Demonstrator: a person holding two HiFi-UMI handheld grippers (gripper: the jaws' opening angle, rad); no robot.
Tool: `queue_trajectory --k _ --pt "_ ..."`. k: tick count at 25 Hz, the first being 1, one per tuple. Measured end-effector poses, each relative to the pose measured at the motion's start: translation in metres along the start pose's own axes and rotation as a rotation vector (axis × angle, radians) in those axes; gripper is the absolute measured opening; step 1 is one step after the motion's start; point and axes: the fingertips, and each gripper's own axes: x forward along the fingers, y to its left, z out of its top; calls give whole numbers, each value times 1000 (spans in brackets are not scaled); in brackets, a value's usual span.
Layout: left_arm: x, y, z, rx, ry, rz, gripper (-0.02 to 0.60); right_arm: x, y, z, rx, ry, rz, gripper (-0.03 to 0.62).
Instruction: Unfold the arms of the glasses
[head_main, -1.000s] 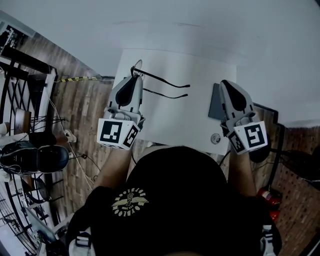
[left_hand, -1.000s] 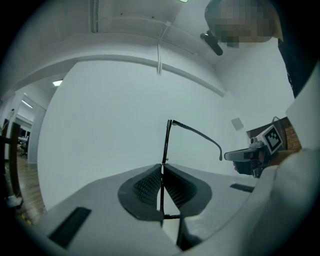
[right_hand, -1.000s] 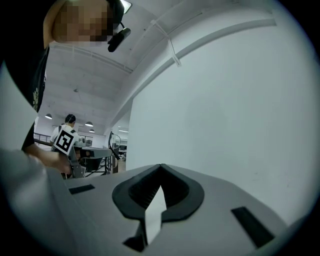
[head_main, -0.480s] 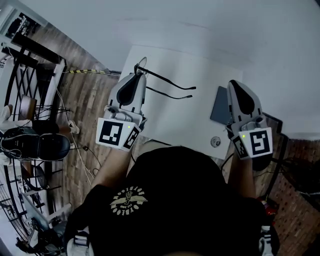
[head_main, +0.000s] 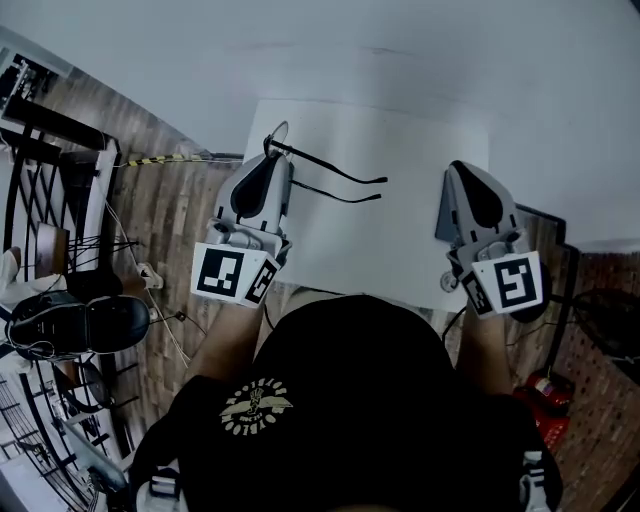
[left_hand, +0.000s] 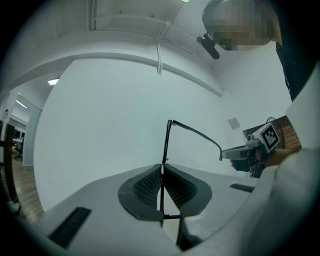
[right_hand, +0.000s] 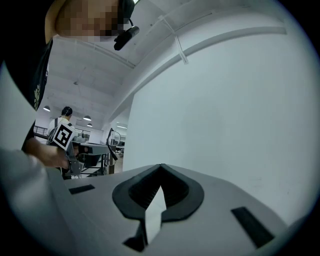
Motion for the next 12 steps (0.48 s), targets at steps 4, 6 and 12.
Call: queue_trajectory --k 4,6,12 --pt "2 37 -9 -31 7 -49 20 25 23 -2 -11 32 -41 0" --pt "6 54 -14 -50 12 -71 20 39 32 -2 -19 47 -59 0" --pt "4 82 -20 -84 7 -154 20 60 66 8 -46 74 -102 0"
